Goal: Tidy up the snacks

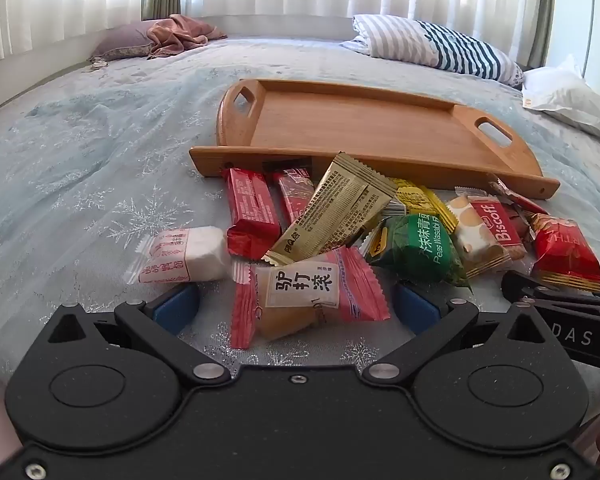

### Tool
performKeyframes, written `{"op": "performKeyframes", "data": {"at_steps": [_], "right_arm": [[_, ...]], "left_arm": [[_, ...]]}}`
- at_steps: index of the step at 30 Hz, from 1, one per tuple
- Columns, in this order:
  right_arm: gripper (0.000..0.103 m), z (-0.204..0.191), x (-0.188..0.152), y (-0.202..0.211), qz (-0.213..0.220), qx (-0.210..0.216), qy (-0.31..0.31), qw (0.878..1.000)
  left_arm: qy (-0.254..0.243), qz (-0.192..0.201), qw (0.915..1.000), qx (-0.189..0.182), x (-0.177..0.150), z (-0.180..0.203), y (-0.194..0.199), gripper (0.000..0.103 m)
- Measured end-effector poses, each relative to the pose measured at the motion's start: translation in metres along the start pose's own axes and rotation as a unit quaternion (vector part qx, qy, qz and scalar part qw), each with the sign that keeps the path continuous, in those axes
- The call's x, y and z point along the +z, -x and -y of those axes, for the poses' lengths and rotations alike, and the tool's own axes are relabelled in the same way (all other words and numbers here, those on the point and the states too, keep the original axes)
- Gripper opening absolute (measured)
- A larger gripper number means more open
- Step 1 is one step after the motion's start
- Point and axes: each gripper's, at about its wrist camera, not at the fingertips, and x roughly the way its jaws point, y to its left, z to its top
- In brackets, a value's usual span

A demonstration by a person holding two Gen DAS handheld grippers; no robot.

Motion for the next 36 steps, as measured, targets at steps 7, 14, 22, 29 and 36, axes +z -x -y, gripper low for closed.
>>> {"op": "performKeyframes", "data": {"at_steps": [7,14,22,29,36], "right_arm": [[0.103,-0.0002,0.0006,-0.0002,0.000,0.001,0.002,1.000],[0.103,0.0009,-0.0015,-0.0023,0.005,0.003,0.006,1.000],[0.103,0.0010,-0.0002,-0.0007,0.003,0.006,0.008,1.000],[0.103,0.0008,0.0000,0.0001,0.004,0.006,0.008,1.000],[0.103,0.0005,-0.0001,-0.0001,0.005,0.006,0.009,1.000]], "left_arm": [[0.004,-0.003,1.0000,-0.002,0.0015,-0.0010,-0.0006,0.103],[0.006,-0.008,0.9999,-0.007,0.0027,-0.0063,-0.0004,0.103],[0.001,-0.009,0.9999,-0.005,0.0021,-0.0039,-0.0019,0.103],[-0.002,-0.009,0.9999,-0.004,0.0011,-0.0018,-0.0018,0.103],[-0.002,-0.009,0.9999,-0.004,0.0014,-0.0019,-0.0018,0.103]]}}
